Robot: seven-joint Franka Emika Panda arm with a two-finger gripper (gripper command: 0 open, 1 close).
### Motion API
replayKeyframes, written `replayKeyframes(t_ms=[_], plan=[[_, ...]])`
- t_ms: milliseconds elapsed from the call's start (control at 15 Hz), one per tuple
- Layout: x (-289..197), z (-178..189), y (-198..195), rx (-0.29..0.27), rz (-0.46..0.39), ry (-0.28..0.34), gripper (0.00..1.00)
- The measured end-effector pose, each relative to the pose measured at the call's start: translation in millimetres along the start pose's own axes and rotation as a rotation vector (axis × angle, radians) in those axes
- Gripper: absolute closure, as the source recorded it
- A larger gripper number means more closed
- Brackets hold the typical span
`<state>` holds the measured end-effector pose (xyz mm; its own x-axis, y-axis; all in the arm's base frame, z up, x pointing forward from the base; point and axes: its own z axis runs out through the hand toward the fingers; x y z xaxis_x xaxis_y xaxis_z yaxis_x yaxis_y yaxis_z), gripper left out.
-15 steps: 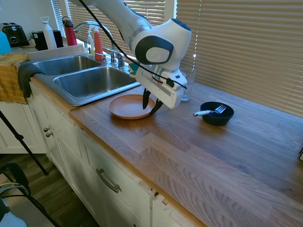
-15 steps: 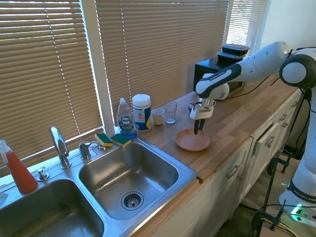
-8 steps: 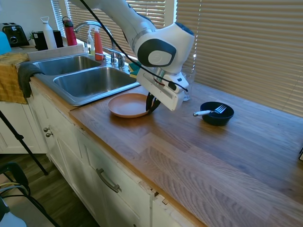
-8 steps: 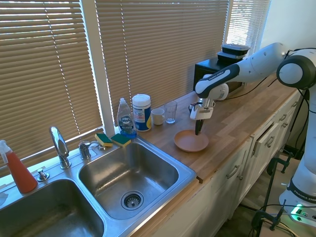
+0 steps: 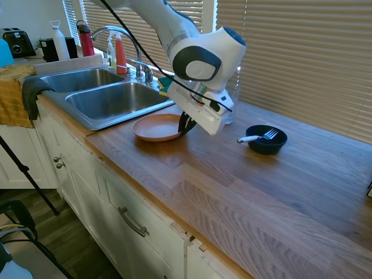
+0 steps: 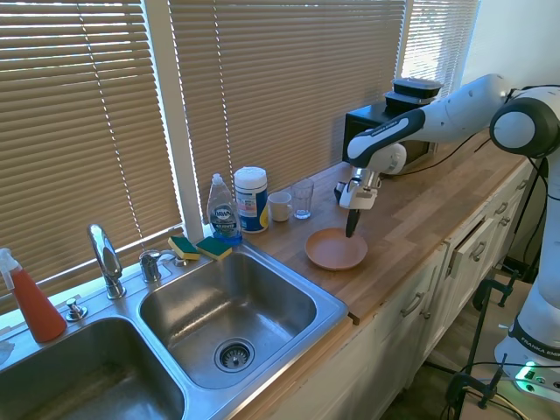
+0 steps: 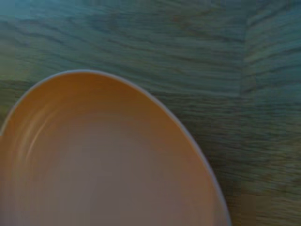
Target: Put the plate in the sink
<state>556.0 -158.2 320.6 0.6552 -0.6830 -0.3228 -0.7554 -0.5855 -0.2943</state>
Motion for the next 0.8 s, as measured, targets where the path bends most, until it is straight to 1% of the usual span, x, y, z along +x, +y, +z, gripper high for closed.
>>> replayKeyframes(t_ms=[133, 267, 467, 600, 800], plan=[[-5.7, -11.8, -9.9, 0.01, -0.02, 0.0, 1.0], [-22.2, -26.9, -29.0, 0.023, -0.047, 0.008, 1.0], [-65.9, -37.0, -81.0, 0.018, -0.08, 0.022, 1.0], [-100.1, -27.6, -127.6, -0.004, -0.103, 0.033, 1.0], [-148.3, 6.0, -197.4, -0.05, -0.133, 0.062, 1.0]])
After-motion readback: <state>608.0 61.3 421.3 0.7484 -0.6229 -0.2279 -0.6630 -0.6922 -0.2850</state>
